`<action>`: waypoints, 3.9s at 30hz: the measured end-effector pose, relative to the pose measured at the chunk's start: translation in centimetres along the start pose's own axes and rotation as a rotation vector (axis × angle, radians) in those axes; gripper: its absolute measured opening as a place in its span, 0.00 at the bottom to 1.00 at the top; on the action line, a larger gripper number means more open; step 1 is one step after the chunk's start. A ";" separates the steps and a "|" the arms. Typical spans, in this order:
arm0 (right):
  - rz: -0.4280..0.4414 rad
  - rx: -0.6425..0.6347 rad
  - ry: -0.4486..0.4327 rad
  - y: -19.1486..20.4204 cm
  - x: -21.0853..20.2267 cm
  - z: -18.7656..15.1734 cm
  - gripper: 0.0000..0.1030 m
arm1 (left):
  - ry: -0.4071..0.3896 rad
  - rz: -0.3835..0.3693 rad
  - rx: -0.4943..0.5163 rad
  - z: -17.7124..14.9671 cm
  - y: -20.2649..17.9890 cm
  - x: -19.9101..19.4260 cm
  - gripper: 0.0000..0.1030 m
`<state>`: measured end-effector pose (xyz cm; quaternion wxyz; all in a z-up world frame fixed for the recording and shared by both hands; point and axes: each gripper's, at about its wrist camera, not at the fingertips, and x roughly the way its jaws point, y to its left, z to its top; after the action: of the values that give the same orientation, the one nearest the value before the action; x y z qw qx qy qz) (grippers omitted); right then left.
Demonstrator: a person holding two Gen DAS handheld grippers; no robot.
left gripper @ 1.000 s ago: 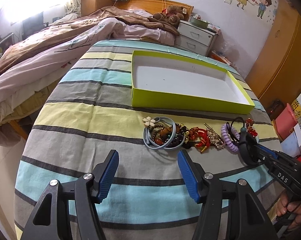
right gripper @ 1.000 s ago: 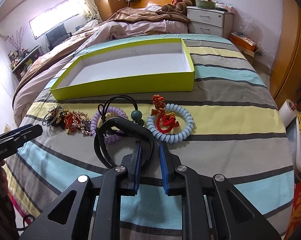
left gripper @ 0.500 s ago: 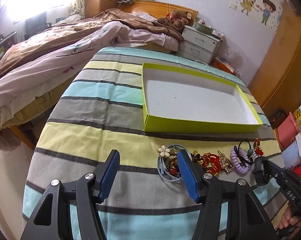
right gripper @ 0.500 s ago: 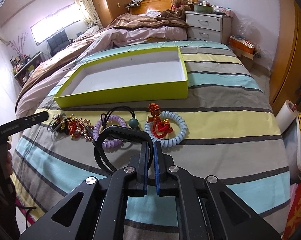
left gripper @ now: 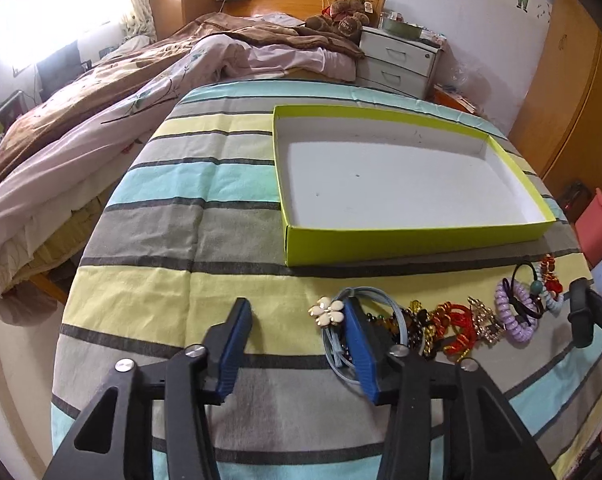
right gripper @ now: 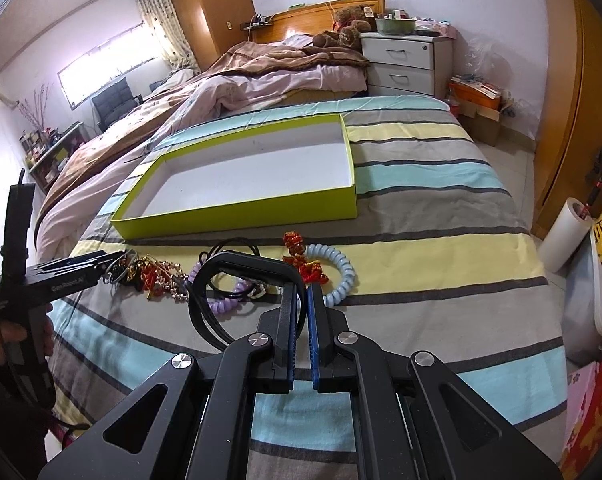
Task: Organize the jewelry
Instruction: 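Grasp the black watch band with the right tool while the left tool grasps the grey flower hair tie, then lower the black band into the tray with the right tool while the left releases the hair tie, then lift both open tools out of the green tray back toward the jewelry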
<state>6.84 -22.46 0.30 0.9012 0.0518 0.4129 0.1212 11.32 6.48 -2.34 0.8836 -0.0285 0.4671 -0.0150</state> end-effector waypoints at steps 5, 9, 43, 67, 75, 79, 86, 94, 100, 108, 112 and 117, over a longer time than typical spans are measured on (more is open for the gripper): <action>0.002 0.003 -0.004 0.1 0.0 0.1 0.05 | 0.000 -0.012 0.020 0.2 -0.2 0.2 0.30; 0.001 0.009 -0.005 -0.2 0.0 0.1 0.05 | -0.003 -0.019 0.013 0.1 0.1 0.0 0.16; -0.059 -0.061 -0.068 -0.1 2.9 8.8 0.05 | -0.137 -0.050 0.029 7.3 -0.5 -3.1 0.16; -0.143 -0.123 0.092 -0.8 13.1 12.9 0.05 | 0.015 -0.065 0.024 11.6 -0.8 7.3 0.16; -0.162 -0.146 0.104 -0.4 13.5 12.7 0.05 | 0.026 -0.069 0.023 11.5 -1.1 7.6 0.16; -0.164 -0.149 0.104 -0.3 13.6 12.8 0.05 | 0.027 -0.072 0.021 11.6 -1.1 7.4 0.16; -0.160 -0.146 0.100 -0.4 13.6 13.0 0.05 | 0.026 -0.065 0.016 11.7 -1.4 7.4 0.18; -0.151 -0.133 0.071 -0.4 12.7 13.2 0.11 | 0.005 -0.071 -0.001 11.8 -1.0 6.6 0.36; -0.131 -0.115 0.039 -0.4 11.2 13.1 0.13 | -0.017 -0.087 -0.017 11.2 -0.7 4.7 0.39; -0.095 -0.094 -0.011 -0.6 7.5 11.8 0.34 | -0.082 -0.114 -0.039 8.7 -0.2 0.4 0.44; -0.082 -0.087 -0.021 -1.0 5.8 10.3 0.34 | -0.105 -0.119 -0.064 6.5 0.4 -1.5 0.48; -0.029 -0.065 -0.041 -1.5 3.6 8.2 0.34 | -0.106 -0.128 -0.099 3.5 1.5 -3.3 0.48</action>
<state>15.57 -22.90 2.67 0.9123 0.0188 0.3911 0.1202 12.40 8.23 2.26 0.9018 -0.1028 0.4172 -0.0469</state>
